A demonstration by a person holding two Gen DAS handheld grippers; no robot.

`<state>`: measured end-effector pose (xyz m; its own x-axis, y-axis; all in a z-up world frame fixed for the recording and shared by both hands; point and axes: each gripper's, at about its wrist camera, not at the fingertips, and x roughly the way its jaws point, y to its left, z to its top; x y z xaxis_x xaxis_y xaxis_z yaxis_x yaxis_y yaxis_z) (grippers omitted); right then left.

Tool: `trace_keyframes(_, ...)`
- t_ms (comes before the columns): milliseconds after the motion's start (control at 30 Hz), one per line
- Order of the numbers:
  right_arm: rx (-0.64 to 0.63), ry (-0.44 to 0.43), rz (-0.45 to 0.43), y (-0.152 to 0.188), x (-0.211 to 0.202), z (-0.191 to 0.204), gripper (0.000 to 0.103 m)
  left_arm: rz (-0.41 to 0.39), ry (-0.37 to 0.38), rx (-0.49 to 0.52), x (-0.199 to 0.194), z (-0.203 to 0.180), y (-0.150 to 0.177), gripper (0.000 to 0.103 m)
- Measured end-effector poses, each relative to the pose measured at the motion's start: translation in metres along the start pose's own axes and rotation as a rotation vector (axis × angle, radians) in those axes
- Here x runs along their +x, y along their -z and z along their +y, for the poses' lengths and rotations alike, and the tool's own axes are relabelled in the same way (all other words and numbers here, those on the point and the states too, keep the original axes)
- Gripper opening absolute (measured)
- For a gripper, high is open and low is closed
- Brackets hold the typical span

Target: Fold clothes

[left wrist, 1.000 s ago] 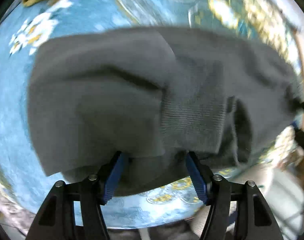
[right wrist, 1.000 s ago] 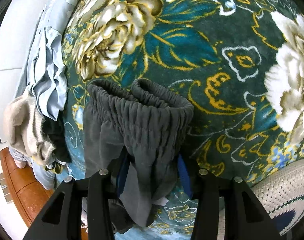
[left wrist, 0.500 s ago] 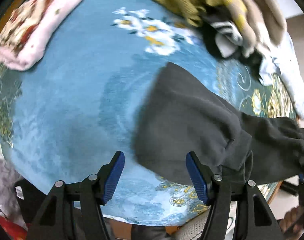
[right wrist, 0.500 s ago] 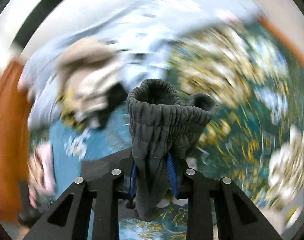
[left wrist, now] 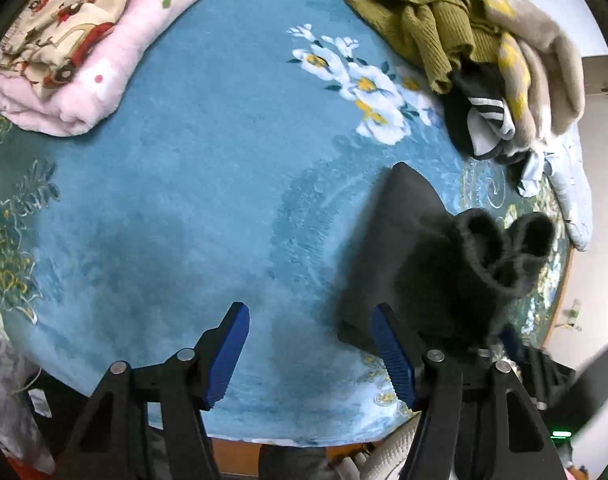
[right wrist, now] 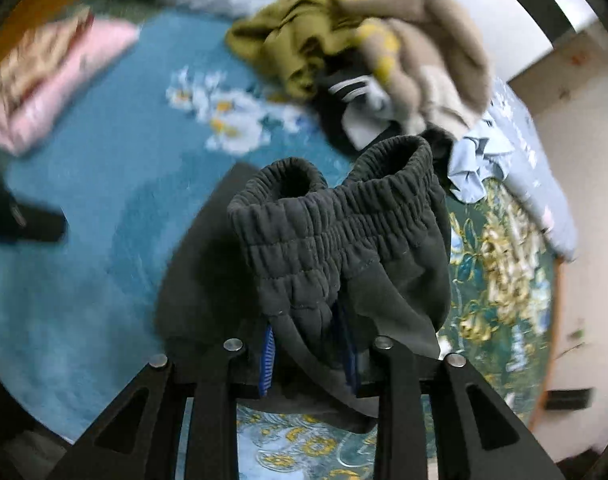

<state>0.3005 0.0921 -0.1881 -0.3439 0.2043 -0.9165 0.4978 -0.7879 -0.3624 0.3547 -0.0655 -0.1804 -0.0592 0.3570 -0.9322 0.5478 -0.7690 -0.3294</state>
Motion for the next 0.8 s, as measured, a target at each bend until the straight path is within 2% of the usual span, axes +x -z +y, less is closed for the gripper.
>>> trace_keyframes(33, -0.022, 0.014, 0.015, 0.0, 0.004, 0.007, 0.038, 0.009, 0.009, 0.008, 0.001, 0.002, -0.003, 0.068)
trace_keyframes(67, -0.031, -0.003, 0.026, 0.002, 0.005, 0.009, 0.047, 0.018, 0.021, 0.019, 0.003, 0.001, -0.006, 0.068)
trace_keyframes(133, -0.036, -0.06, 0.039, 0.007, 0.004, 0.008, 0.056, 0.039, 0.042, 0.045, 0.008, -0.004, -0.01, 0.068)
trace_keyframes(200, 0.003, -0.128, 0.034, 0.016, -0.004, -0.005, 0.056, 0.057, 0.061, 0.073, 0.014, -0.014, -0.014, 0.068)
trace_keyframes(367, 0.268, -0.328, 0.0, 0.05, -0.036, -0.077, 0.056, 0.093, 0.125, 0.15, 0.03, -0.051, -0.017, 0.068)
trace_keyframes(500, 0.54, -0.343, 0.063, 0.07, -0.008, -0.153, 0.056, 0.131, 0.165, 0.21, 0.052, -0.084, -0.018, 0.073)
trace_keyframes(600, 0.743, -0.379, 0.136, 0.086, 0.033, -0.198, 0.056, 0.174, 0.2, 0.18, 0.073, -0.096, -0.021, 0.075)
trace_keyframes(700, 0.836, -0.423, 0.17, 0.089, 0.059, -0.215, 0.056, 0.201, 0.246, 0.145, 0.086, -0.106, -0.019, 0.08)
trace_keyframes(800, 0.844, -0.444, 0.188, 0.094, 0.065, -0.214, 0.056, 0.183, 0.213, 0.145, 0.09, -0.113, -0.014, 0.079)
